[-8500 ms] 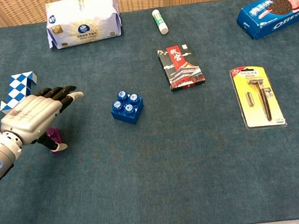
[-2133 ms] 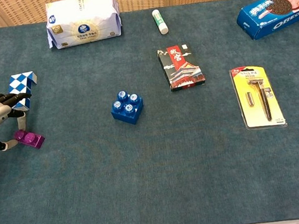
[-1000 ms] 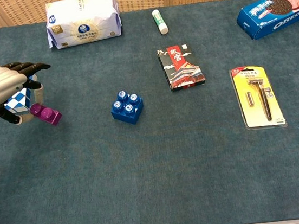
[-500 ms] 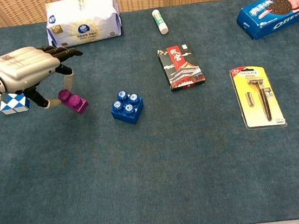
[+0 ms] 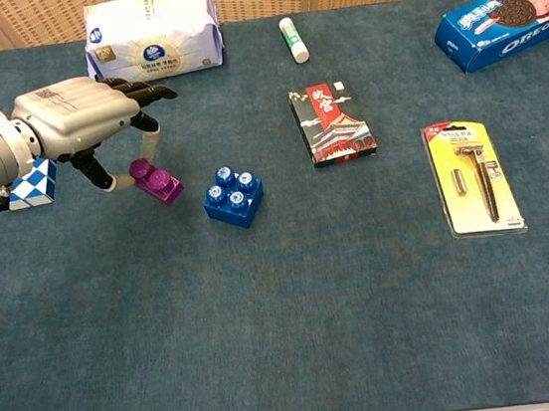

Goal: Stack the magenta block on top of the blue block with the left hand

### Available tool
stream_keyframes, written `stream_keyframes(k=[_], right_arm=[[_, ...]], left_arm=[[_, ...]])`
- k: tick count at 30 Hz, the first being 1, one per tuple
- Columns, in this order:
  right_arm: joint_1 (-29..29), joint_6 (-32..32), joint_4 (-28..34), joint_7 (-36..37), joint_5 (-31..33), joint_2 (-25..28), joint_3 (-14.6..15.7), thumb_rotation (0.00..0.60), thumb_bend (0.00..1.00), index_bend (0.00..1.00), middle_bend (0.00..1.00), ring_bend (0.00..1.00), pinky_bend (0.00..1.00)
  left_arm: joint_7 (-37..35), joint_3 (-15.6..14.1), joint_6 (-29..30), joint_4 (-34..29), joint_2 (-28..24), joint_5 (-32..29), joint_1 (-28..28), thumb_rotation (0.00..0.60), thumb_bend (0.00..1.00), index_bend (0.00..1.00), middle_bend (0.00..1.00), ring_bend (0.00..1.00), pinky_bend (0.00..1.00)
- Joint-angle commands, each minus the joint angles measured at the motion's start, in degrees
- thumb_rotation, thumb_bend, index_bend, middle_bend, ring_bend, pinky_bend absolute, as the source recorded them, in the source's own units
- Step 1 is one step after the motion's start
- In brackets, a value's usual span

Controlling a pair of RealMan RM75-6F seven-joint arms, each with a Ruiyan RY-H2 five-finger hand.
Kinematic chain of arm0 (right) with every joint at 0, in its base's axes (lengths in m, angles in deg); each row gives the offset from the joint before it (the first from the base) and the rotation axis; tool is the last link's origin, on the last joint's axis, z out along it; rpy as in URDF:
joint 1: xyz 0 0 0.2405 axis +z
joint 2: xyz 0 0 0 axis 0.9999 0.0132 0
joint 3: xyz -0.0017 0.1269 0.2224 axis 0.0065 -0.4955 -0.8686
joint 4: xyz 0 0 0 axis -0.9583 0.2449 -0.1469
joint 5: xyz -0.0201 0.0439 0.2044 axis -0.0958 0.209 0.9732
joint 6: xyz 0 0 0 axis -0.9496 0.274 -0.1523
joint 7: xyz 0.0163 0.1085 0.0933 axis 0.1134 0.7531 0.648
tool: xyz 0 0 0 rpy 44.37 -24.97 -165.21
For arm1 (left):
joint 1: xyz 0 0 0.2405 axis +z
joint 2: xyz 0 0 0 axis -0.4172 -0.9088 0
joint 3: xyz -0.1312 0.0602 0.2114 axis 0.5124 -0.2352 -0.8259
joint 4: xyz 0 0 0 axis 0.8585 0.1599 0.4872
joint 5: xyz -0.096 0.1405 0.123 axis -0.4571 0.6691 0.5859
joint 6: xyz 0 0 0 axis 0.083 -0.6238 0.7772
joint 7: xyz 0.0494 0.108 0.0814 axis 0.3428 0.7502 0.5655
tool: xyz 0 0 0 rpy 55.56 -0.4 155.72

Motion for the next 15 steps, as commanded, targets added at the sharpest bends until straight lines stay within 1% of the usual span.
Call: stream_keyframes(k=[1,10,15], right_arm=[[0.1,0.1,0.0,0.1,-0.1,0.0,0.1,0.6,0.0,0.0,0.08,0.0,0.27],[0.0,0.1,0.1,0.3,-0.4,0.2,0.3,0.6,0.0,0.0,0.08,0.0,0.27],[0.1,0.1,0.1,0.6,-0.5,0.3,0.4,0.6,0.0,0.0,0.08,0.0,0.27]], left_arm=[[3.3,-1.2,0.9,-2.5,0.5,-5.5,-2.3,0.6,0.29,0.55,0.0,0.0,0.07],[8.0,-2.3,5.4,-5.7,2.5,-15.3,-6.2,0.6,0.29,0.55,0.0,0.0,0.07],[8.8,-1.8,9.3,-6.7,4.1,-20.5,-7.7,0.6,0.29,0.55,0.0,0.0,0.07]])
